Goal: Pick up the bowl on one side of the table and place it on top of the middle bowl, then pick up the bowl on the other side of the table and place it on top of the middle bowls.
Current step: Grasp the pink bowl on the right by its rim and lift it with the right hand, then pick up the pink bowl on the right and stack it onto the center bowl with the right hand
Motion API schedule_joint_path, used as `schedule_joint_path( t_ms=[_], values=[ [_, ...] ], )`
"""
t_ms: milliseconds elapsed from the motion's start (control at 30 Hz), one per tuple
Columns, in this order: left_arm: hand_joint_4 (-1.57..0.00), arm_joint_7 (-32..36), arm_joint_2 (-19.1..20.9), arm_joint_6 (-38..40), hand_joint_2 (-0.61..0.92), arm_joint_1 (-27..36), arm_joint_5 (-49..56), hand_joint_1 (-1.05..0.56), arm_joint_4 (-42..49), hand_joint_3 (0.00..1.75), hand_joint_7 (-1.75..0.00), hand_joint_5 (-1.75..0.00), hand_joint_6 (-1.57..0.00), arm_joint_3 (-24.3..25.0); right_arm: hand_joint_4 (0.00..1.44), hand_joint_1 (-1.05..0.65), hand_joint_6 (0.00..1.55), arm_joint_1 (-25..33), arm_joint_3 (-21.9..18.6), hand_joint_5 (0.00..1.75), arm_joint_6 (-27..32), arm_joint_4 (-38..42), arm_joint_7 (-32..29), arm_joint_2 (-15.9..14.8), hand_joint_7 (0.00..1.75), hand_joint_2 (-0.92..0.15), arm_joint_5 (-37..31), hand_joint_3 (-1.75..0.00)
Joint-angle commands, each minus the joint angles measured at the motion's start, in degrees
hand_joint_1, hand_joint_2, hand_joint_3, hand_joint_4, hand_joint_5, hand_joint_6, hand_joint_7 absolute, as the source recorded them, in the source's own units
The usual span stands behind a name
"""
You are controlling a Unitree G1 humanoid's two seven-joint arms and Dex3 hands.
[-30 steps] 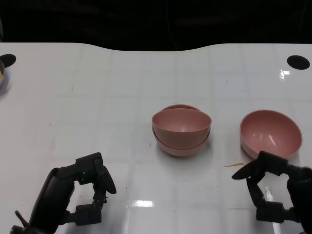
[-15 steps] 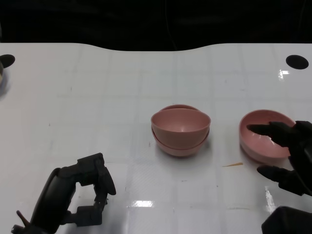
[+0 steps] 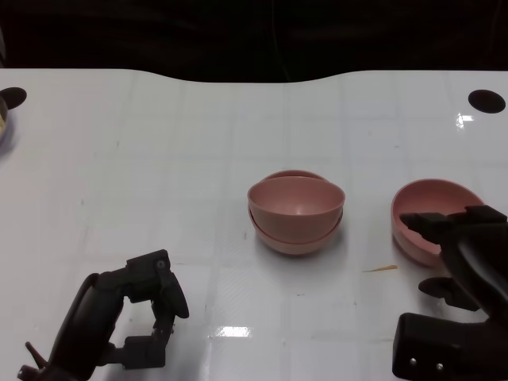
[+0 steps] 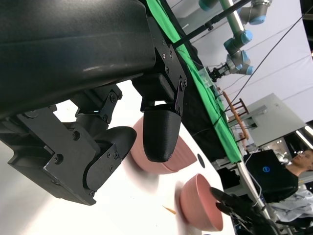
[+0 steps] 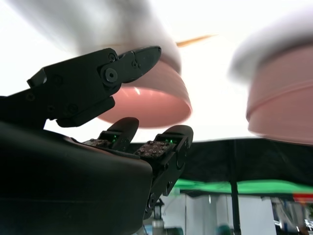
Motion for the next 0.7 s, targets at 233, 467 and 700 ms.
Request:
schedule_joint_path(
  t_ms=[233, 467, 700],
  values=[
    [-0.84, 0.00, -0.18, -0.69, 0.41, 0.62, 1.18, -0.01, -0.46, 1.43, -1.62, -1.75, -0.75, 0.58, 0.84, -0.23, 0.84, -10.95, 6.20, 0.20, 2.41, 20.24, -9.90, -0.66, 0.04, -0.86, -0.15, 0.00],
    [-0.85, -0.06, -0.65, -0.36, 0.40, 0.65, 1.06, -0.01, -0.70, 1.44, -1.62, -1.75, -0.75, 0.60, 0.95, -0.16, 1.03, -15.31, 8.97, 1.71, -5.91, 27.58, -24.19, -1.98, 1.02, -0.89, 1.94, -0.02],
    [-0.86, -0.20, -0.71, -1.39, 0.39, -0.33, 1.29, 0.01, 0.70, 1.44, -1.61, -1.75, -0.77, 0.62, 0.96, -0.13, 0.75, -16.86, 9.47, 1.75, -8.95, 24.50, -28.31, -2.73, 1.71, -0.85, 2.50, -0.03]
  ],
)
